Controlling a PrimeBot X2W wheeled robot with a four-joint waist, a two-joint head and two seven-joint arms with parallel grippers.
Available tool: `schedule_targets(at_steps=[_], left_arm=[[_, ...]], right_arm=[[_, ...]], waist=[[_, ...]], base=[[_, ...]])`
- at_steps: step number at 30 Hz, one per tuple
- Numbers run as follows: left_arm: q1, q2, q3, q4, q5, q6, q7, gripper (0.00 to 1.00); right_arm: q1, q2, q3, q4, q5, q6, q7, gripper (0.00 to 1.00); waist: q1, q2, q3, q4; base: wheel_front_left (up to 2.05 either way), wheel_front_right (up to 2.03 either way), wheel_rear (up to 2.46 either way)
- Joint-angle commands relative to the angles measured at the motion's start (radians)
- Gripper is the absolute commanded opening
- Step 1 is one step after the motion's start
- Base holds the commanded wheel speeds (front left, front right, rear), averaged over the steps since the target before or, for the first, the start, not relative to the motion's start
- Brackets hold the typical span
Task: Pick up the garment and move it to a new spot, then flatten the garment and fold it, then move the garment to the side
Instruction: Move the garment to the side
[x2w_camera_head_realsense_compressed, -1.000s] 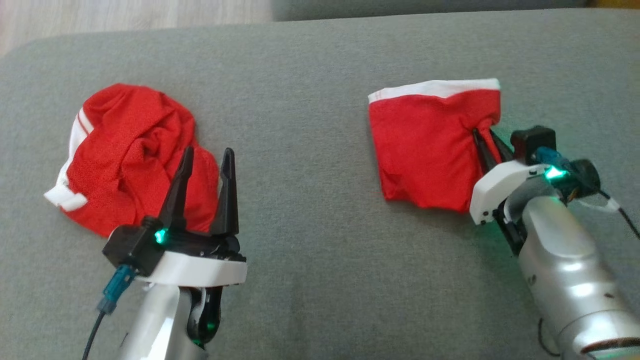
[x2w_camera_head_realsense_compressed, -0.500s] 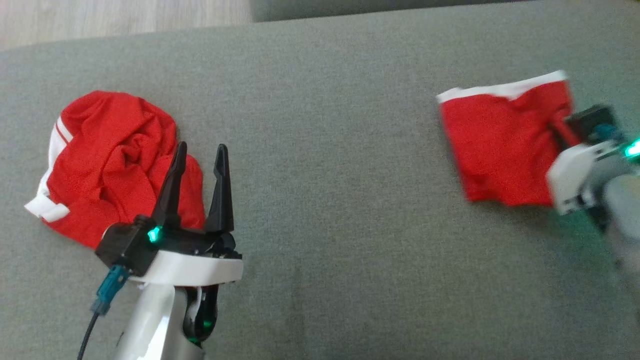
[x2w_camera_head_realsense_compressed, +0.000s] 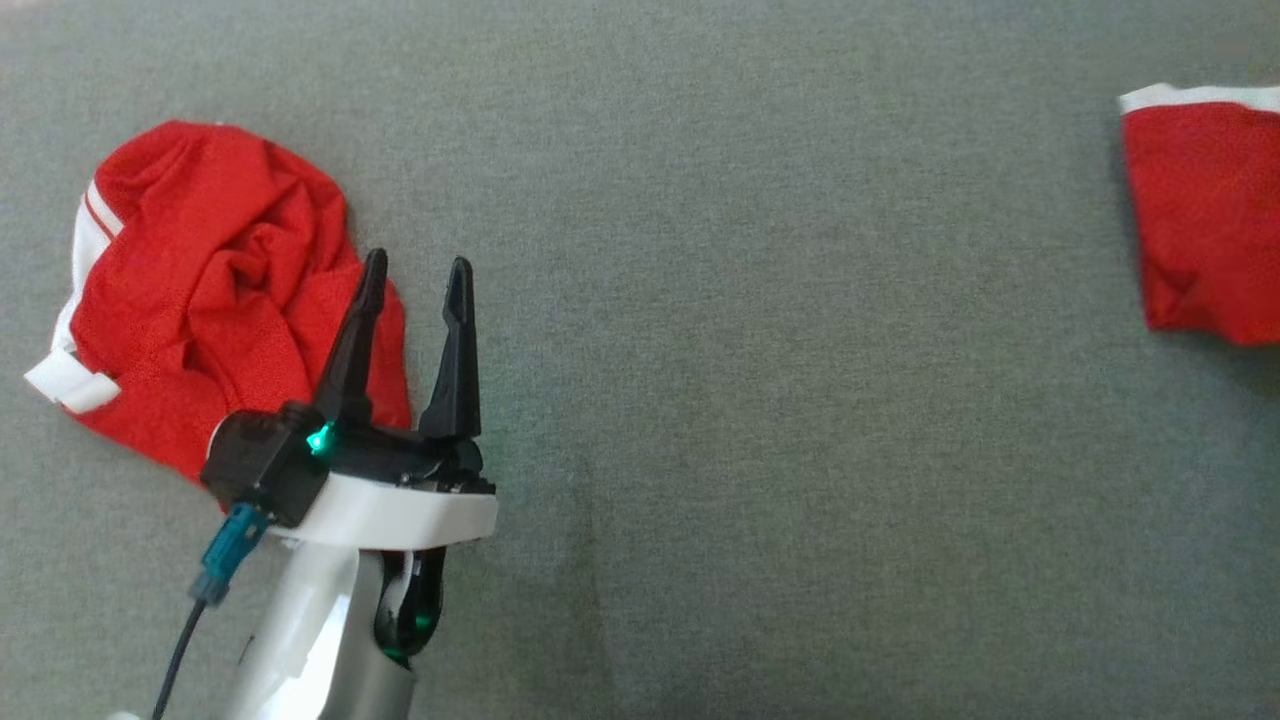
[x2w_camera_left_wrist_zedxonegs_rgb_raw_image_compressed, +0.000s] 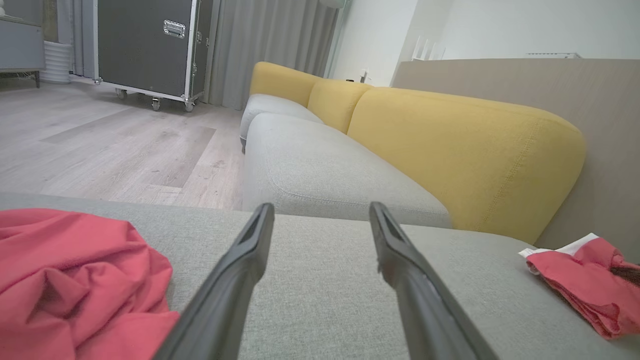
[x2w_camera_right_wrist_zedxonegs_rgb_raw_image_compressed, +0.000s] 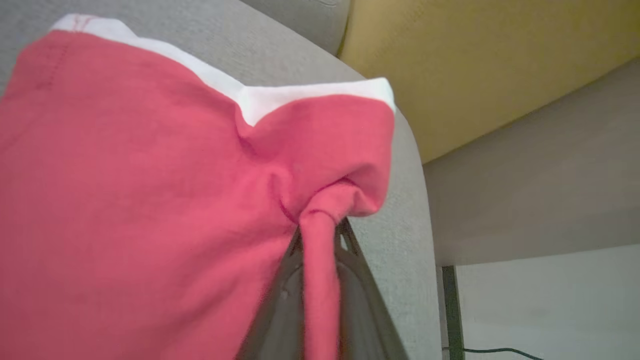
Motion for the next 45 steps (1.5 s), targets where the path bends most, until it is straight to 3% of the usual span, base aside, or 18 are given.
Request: schedule_targets(at_steps=[1,9,10,11,12,21,28,29,36,41,45], left_arm=[[-0.034,0.004,0.025,-0.031,0.009,0.002,-0.005,1.0],[-0.048,0.004,0.025,-0.024,0.017,0.002,-0.005,1.0],[-0.049,0.004,0.025,-0.023,0.017,0.002,-0.005,1.0],[-0.048,0.004,0.026,-0.021,0.018,0.002,-0.005,1.0],[-0.047,0.005,0.026,-0.019,0.018,0.002,-0.005,1.0],[-0.028,0.007,0.043,-0.016,0.016,0.002,-0.005,1.0],[0.01,0.009,0.085,-0.034,0.014,0.002,-0.005,1.0],[0.026,0.009,0.097,-0.041,0.015,0.002,-0.005,1.0],[0.096,0.008,0.147,-0.066,0.017,0.002,-0.005,1.0],[0.137,0.007,0.167,-0.074,0.017,0.002,-0.005,1.0],[0.169,0.006,0.177,-0.068,0.011,0.002,-0.005,1.0]], right_arm=[[-0.019,-0.036,-0.007,-0.012,-0.012,-0.001,-0.004,0.0],[-0.024,-0.031,-0.107,-0.003,-0.083,-0.001,-0.033,0.0],[-0.024,-0.028,-0.119,-0.009,-0.096,-0.001,-0.043,0.19],[-0.023,-0.024,-0.133,-0.015,-0.108,-0.001,-0.055,0.98],[-0.02,-0.018,-0.146,-0.021,-0.121,-0.001,-0.065,1.0],[-0.007,0.05,-0.226,-0.065,-0.203,-0.001,-0.116,1.0],[0.0,0.189,-0.265,-0.128,-0.196,-0.001,-0.197,1.0],[0.012,0.246,-0.278,-0.162,-0.165,-0.001,-0.222,1.0],[0.13,0.454,-0.241,-0.408,0.004,-0.001,-0.252,1.0],[0.314,0.518,-0.236,-0.655,0.129,-0.001,-0.253,1.0],[0.465,0.533,-0.246,-0.774,0.198,-0.001,-0.253,1.0]], waist=[[-0.0002,0.0,0.01,0.004],[-0.0002,0.0,0.02,0.001],[-0.0002,0.0,0.018,-0.001],[-0.0002,0.0,0.014,-0.002],[-0.0002,0.0,0.009,-0.004],[-0.0002,0.0,-0.055,-0.026],[-0.0002,0.0,-0.142,-0.055],[-0.0002,0.0,-0.171,-0.061],[-0.0002,0.0,-0.253,-0.08],[-0.0002,0.0,-0.288,-0.076],[-0.0002,0.0,-0.304,-0.068]], base=[[0.0,0.0,0.0],[0.0,0.0,0.0],[0.0,0.0,0.0],[0.0,0.0,0.0],[0.0,0.0,0.0],[0.0,0.0,0.0],[0.0,0.0,0.0],[0.0,0.0,0.0],[0.0,0.0,0.0],[0.0,0.0,0.0],[0.0,0.0,0.0]])
